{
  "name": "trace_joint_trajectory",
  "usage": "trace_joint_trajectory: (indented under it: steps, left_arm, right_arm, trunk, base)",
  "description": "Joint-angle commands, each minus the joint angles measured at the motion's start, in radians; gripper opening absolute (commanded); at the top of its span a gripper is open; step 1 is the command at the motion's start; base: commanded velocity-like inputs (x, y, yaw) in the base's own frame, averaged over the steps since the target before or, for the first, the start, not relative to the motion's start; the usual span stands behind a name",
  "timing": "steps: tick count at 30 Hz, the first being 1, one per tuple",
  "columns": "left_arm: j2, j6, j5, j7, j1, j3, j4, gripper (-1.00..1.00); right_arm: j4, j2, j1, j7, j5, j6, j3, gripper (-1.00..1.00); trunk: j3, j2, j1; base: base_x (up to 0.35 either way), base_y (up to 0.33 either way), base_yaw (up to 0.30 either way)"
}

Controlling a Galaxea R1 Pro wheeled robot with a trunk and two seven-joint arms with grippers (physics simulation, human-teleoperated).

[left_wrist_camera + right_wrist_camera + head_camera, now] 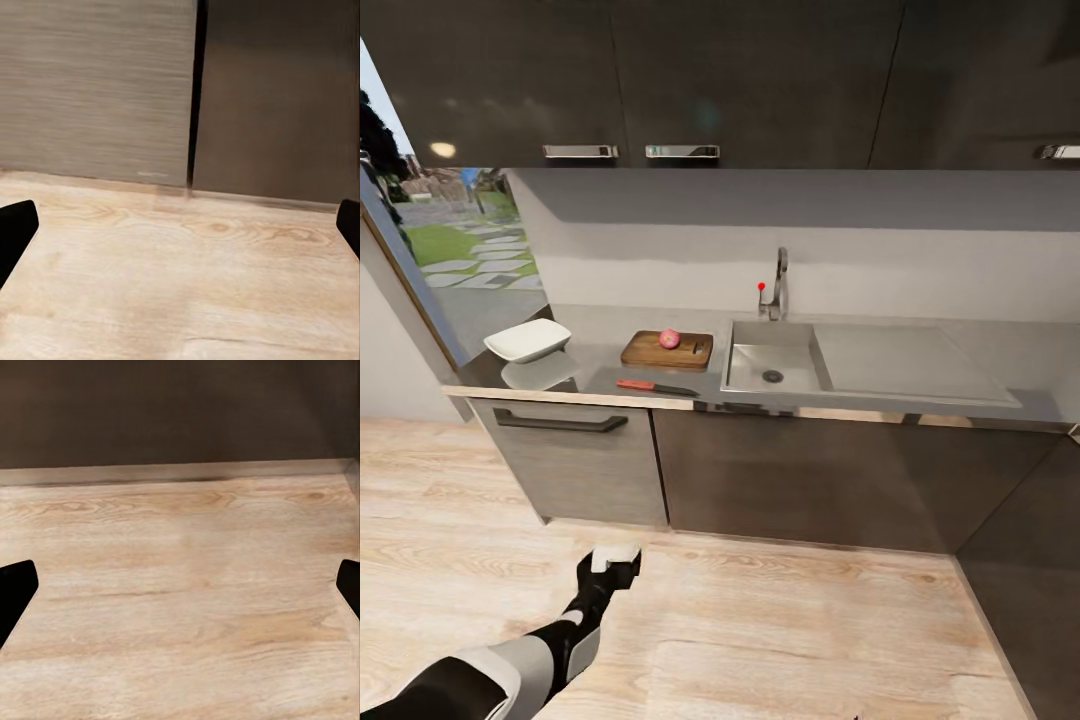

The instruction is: In the kitchen, take the Vidalia onion out of the sink, dice it on the chopping board with the paring knife, put the diced onion into the bowl on the countertop, then place both the paring knife and the chopping board into the sink.

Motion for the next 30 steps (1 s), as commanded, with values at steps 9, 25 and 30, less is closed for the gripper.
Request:
trace_joint_trajectory:
  steps: [9,25,30]
  left_arm:
    - [-0.017,-0.141,0.006,0.067,0.128,-0.009,0.005,1.0]
    - [0.025,-0.129,0.006,0.101,0.187,-0.008,0.004,1.0]
    - [0.026,-0.071,0.007,0.101,0.187,-0.008,0.003,1.0]
  right_arm:
    - [-0.27,-0.006,-0.001,0.006,0.001,0.28,0.0,1.0]
    - [-0.265,-0.003,-0.001,0.009,0.001,0.253,0.005,1.0]
    - [-0.241,-0.003,-0.001,0.009,0.001,0.226,0.004,1.0]
  trunk:
    - [-0.001,-0.001,0.0]
    - [0.007,-0.001,0.0]
    - [0.015,-0.001,0.0]
  base:
    - [0.0,0.0,0.0]
    - [0.0,0.0,0.0]
    - [0.0,0.0,0.0]
